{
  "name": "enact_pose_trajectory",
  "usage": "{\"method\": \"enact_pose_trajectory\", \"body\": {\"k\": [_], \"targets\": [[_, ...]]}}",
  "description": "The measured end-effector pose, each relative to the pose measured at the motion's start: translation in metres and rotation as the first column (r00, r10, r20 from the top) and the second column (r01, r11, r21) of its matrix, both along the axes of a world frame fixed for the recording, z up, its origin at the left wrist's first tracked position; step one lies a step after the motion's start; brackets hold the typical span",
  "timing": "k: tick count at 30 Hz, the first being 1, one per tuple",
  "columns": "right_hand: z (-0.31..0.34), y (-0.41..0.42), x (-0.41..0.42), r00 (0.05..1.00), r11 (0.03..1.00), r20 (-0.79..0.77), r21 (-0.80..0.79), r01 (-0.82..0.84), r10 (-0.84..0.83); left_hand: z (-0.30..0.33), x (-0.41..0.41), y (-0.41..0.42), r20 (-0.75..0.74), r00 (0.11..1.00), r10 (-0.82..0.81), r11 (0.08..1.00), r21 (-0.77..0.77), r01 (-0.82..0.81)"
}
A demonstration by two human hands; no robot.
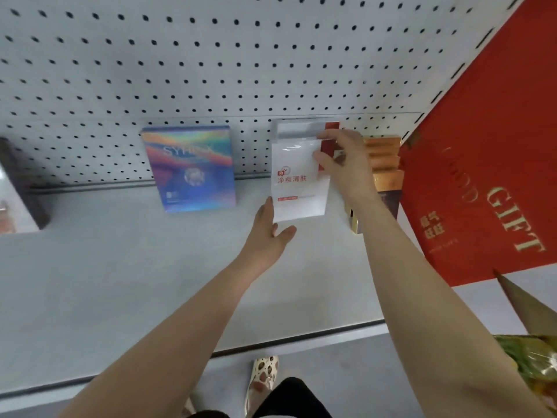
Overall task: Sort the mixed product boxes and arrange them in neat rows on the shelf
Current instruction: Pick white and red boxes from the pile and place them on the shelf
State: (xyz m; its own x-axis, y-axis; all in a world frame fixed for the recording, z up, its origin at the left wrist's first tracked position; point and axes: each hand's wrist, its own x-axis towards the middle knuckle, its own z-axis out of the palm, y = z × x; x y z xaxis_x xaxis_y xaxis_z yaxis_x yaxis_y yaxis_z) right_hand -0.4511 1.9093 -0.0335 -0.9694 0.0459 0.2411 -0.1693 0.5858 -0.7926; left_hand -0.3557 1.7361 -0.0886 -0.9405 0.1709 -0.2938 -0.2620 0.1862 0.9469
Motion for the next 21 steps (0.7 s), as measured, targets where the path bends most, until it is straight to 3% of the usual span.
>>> {"method": "enact_pose_trajectory", "body": {"k": [11,14,17,21], "targets": [[-0.018,0.004,-0.011,0.993,0.975,-0.119,0.223,0.029,-0.002,-0.015,-0.021,0.007,-0.078,0.995,0.065,0.998,-0.014,-0.066],[-0.015,0.002,-0.008,0.992,0.951,-0.124,0.307,0.033,0.006,-0.014,-0.022,0.003,-0.075,0.996,0.055,0.991,-0.118,-0.063],[-0.009,-0.002,0.002,0.966,0.910,-0.257,0.404,0.092,0.017,-0.010,-0.018,-0.006,-0.104,0.992,0.065,0.957,-0.276,-0.092],[-0.009,-0.026,0.029,0.939,0.912,-0.336,0.405,0.071,0.076,0.000,0.009,-0.035,-0.252,0.963,0.096,0.908,-0.374,-0.188]]}}
